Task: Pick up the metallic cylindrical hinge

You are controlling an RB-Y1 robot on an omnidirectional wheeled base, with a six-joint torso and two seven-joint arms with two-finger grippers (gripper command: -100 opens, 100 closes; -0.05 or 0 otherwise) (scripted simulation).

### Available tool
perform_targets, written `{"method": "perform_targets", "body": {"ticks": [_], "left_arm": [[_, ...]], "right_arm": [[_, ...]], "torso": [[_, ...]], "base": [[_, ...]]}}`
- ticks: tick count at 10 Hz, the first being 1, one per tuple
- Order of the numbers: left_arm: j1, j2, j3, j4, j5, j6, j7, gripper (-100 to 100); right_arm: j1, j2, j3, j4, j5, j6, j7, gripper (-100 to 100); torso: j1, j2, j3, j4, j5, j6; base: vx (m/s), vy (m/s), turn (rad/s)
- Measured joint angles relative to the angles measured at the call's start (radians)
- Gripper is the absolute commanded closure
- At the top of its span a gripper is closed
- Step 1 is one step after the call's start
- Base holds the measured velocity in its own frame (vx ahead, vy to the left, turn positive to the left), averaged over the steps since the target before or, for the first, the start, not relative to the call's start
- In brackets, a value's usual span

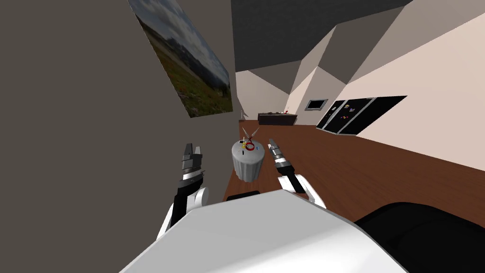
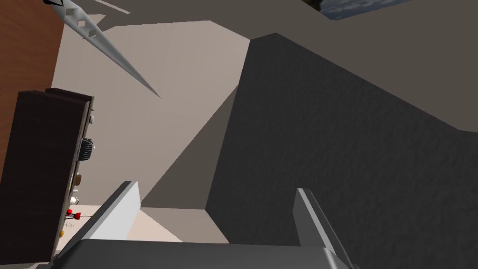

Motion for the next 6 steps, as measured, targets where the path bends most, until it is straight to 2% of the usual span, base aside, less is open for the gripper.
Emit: {"method": "perform_targets", "body": {"ticks": [1,2,3,4,6], "left_arm": [[0.0,0.0,0.0,0.0,0.0,0.0,0.0,0],[0.0,0.0,0.0,0.0,0.0,0.0,0.0,0],[0.0,0.0,0.0,0.0,0.0,0.0,0.0,0],[0.0,0.0,0.0,0.0,0.0,0.0,0.0,0],[0.0,0.0,0.0,0.0,0.0,0.0,0.0,0]], "right_arm": [[-0.007,-0.013,0.004,0.006,0.027,0.039,-0.014,-100],[-0.019,-0.021,0.008,0.042,0.056,0.074,-0.031,-100],[-0.015,-0.022,0.013,0.059,0.078,0.088,-0.04,-100],[-0.01,-0.023,0.02,0.078,0.107,0.111,-0.051,-100],[-0.012,-0.039,0.025,0.12,0.16,0.161,-0.086,-100]], "torso": [[0.002,-0.002,-0.001,0.0,0.001,-0.001],[0.0,0.0,0.0,0.0,0.0,-0.001],[0.001,-0.001,0.0,0.0,0.0,0.0],[0.001,-0.002,-0.001,0.0,0.0,-0.001],[0.0,-0.001,0.0,0.0,0.0,0.0]], "base": [[-0.102,-0.143,0.361],[-0.076,-0.124,0.111],[-0.055,-0.114,0.195],[-0.092,-0.164,0.424],[-0.086,-0.113,0.176]]}}
